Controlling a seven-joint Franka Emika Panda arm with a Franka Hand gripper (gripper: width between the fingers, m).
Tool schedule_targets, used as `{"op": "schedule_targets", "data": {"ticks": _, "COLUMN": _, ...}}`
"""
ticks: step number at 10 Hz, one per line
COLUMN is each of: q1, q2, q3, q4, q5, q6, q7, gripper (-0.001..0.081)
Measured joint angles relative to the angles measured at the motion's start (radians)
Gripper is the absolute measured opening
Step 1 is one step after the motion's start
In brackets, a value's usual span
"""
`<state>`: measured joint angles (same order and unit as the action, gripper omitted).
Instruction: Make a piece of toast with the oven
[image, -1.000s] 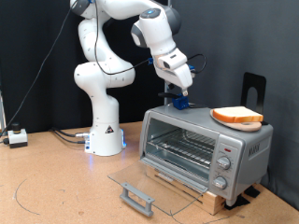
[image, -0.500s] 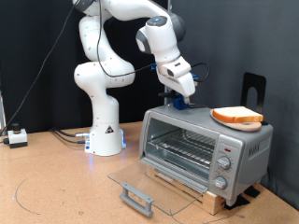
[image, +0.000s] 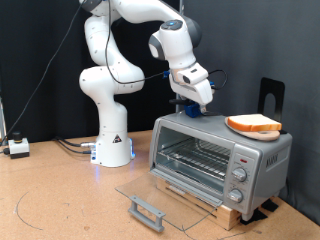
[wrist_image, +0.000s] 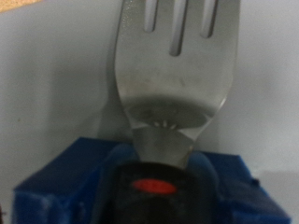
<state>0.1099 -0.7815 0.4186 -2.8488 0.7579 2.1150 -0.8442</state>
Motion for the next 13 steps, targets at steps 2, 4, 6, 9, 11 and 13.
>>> {"op": "schedule_targets", "data": {"ticks": 2, "q1": 0.000, "q2": 0.000, "q3": 0.007, "q4": 0.000, "q5": -0.003, "q6": 0.003, "q7": -0.002, "gripper": 0.0809}}
{"op": "schedule_targets", "data": {"ticks": 4, "q1": -0.001, "q2": 0.000, "q3": 0.014, "q4": -0.001, "q5": -0.008, "q6": 0.001, "q7": -0.001, "gripper": 0.0809}}
{"op": "schedule_targets", "data": {"ticks": 6, "q1": -0.001, "q2": -0.002, "q3": 0.015, "q4": -0.004, "q5": -0.020, "q6": -0.004, "q7": 0.000, "gripper": 0.0809}}
{"op": "schedule_targets", "data": {"ticks": 9, "q1": -0.001, "q2": -0.007, "q3": 0.019, "q4": -0.011, "q5": -0.026, "q6": -0.006, "q7": 0.007, "gripper": 0.0809}}
{"op": "schedule_targets", "data": {"ticks": 11, "q1": -0.001, "q2": -0.011, "q3": 0.024, "q4": -0.012, "q5": -0.026, "q6": -0.006, "q7": 0.010, "gripper": 0.0796}}
{"op": "schedule_targets", "data": {"ticks": 13, "q1": -0.001, "q2": -0.012, "q3": 0.028, "q4": -0.012, "q5": -0.026, "q6": -0.006, "q7": 0.012, "gripper": 0.0631}}
